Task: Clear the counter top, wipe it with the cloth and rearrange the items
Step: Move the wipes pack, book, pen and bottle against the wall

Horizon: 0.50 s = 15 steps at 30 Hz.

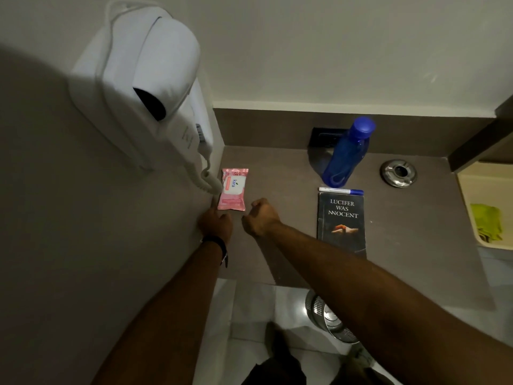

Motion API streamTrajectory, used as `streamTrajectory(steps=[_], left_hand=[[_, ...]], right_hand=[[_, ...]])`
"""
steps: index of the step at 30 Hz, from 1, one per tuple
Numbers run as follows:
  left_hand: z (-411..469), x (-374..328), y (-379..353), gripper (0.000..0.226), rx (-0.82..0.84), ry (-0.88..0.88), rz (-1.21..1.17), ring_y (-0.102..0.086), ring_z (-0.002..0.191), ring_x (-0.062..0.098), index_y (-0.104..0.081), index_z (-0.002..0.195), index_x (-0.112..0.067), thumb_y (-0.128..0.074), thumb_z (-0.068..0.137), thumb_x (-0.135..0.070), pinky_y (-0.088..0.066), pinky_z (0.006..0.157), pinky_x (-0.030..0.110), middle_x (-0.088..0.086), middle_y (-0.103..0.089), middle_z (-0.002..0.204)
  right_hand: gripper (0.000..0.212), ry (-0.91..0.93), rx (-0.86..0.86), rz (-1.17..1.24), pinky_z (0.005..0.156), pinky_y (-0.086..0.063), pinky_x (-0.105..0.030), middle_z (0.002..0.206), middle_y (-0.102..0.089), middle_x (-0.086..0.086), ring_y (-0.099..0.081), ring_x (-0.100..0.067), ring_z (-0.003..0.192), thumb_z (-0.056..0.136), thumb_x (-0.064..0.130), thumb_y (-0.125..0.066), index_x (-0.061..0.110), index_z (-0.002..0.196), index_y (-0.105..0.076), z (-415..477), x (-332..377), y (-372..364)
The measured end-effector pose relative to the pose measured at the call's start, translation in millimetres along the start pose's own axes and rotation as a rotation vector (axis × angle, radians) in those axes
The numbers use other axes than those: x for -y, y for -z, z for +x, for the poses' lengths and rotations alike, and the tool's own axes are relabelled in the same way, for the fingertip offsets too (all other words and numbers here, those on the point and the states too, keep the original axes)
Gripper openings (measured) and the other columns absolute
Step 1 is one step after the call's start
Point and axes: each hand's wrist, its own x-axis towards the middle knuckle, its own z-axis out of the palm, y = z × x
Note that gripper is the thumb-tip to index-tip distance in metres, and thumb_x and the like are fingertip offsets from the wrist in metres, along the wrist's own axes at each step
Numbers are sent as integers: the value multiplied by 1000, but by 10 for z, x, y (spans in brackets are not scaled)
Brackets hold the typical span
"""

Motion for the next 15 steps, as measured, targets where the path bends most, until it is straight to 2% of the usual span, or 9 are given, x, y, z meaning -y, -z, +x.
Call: streamTrajectory(steps=[2, 4, 7, 9, 11, 15], left_hand=[[-122, -19, -51, 43, -38, -12, 48, -61, 124, 34, -59, 134, -1, -58, 93, -10, -52, 104, 47, 18, -64, 135], [-275, -16, -149, 56, -34, -44, 106, -55, 133, 31, -47, 146, -8, -61, 91, -14, -48, 110, 46, 12, -56, 145], [-528, -41, -415, 49, 85, 18, 67, -57, 126, 36, -50, 136, 2, -62, 92, -14, -47, 108, 46, 21, -58, 136], [-713, -64, -602, 41, 139, -19, 84, -61, 120, 33, -58, 127, -3, -66, 89, -14, -50, 105, 40, 16, -65, 126], [-889, -84, -765, 33, 192, -85, 143, -65, 113, 28, -64, 119, -7, -68, 88, -17, -52, 98, 31, 12, -70, 117], [-1139, -90, -1127, 24, 355, -111, 162, -67, 106, 25, -70, 111, -10, -67, 88, -17, -55, 93, 27, 9, -71, 113]], right_hand=[[51, 39, -23, 19, 100, -59, -44, 119, -69, -8, -68, -27, 111, 92, 22, -73, 15, 137, -51, -144, -177, 71], [44, 124, -55, -8, 97, -60, -43, 117, -70, -3, -70, -23, 109, 94, 23, -68, 19, 135, -54, -296, -405, 230], [29, 192, -148, -79, 96, -60, -40, 118, -72, 5, -71, -16, 108, 98, 25, -63, 27, 127, -59, -514, -817, 614], [21, 126, -274, -83, 89, -61, -36, 111, -69, 8, -71, -16, 105, 99, 26, -63, 30, 119, -58, -662, -1142, 897], [20, 20, -408, -58, 83, -61, -35, 106, -68, 5, -71, -19, 100, 98, 25, -65, 27, 116, -58, -814, -1471, 1162], [25, -149, -548, -96, 92, -59, -41, 114, -66, -10, -66, -29, 106, 93, 20, -72, 12, 115, -62, -1022, -1995, 1564]])
